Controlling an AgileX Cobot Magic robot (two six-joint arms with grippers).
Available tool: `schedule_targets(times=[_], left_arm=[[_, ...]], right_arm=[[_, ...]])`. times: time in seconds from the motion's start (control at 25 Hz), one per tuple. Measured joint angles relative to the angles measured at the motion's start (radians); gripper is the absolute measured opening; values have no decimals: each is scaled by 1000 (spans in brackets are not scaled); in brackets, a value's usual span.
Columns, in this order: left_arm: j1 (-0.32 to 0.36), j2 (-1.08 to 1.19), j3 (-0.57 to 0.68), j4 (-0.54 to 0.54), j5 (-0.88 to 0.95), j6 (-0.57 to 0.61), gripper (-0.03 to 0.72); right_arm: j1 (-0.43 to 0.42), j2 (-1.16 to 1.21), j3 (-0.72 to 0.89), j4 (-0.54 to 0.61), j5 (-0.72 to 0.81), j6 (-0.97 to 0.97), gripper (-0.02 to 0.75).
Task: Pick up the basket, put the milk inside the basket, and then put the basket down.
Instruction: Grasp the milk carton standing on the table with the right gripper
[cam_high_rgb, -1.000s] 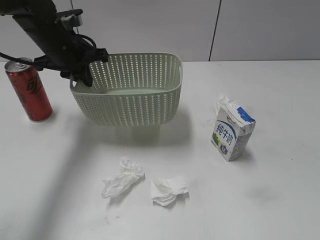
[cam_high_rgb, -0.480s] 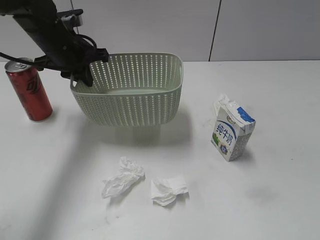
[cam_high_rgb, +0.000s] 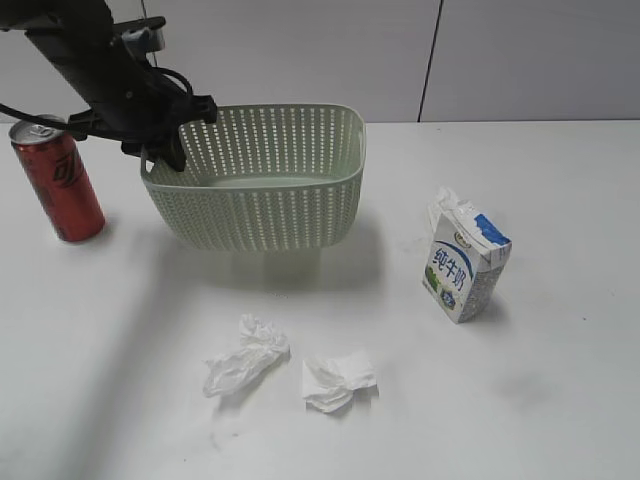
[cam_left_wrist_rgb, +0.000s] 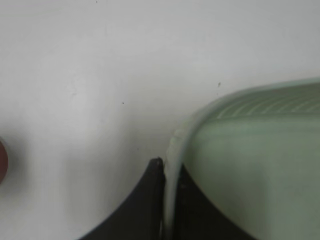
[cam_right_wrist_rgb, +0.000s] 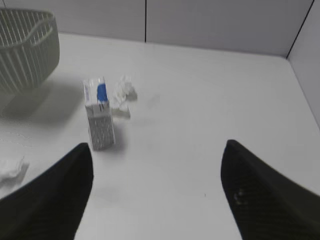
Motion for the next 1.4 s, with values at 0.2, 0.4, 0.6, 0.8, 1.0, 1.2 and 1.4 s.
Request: schedule_targets(times=[0.2, 0.4, 0.6, 0.8, 1.0, 1.2, 1.4], left_arm=[[0, 0, 0, 0, -3, 0, 0], [0, 0, 0, 0, -6, 0, 0], [0, 0, 0, 0, -6, 0, 0], [0, 0, 0, 0, -11, 0, 0], [0, 0, 0, 1, -14, 0, 0], [0, 0, 0, 2, -14, 0, 0], [0, 0, 0, 10, -14, 0, 0]], right_arm=[[0, 147, -8, 40, -211, -29, 672], [0, 414, -31, 91, -341, -91, 678], [0, 751, -145, 153, -369, -205, 678], [7, 1095, -308, 198, -342, -253, 674], [98, 1345, -483, 182, -280, -261, 669], [156, 1524, -584, 147, -252, -221, 669], [158, 1641, -611, 106, -237, -189, 669]])
